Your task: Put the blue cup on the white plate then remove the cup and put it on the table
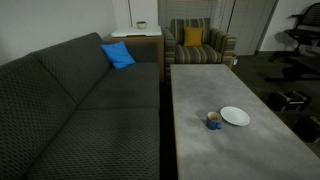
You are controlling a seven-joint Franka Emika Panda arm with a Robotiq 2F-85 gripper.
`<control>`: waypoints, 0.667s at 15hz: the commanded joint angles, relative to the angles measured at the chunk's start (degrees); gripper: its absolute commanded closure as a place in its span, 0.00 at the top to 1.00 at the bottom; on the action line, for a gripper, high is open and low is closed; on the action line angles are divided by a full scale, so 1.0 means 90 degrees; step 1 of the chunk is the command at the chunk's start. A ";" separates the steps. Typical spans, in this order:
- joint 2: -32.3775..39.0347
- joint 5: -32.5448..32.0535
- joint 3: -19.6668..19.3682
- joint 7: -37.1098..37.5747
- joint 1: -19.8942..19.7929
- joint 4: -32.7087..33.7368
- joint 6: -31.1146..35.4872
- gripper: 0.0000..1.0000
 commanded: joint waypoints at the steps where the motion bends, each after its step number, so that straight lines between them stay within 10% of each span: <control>1: 0.0398 -0.0214 0.0255 0.0135 -0.0104 0.0195 0.0155 1.00; 10: 0.1984 0.0058 0.0532 0.0224 -0.0294 0.0962 0.1203 1.00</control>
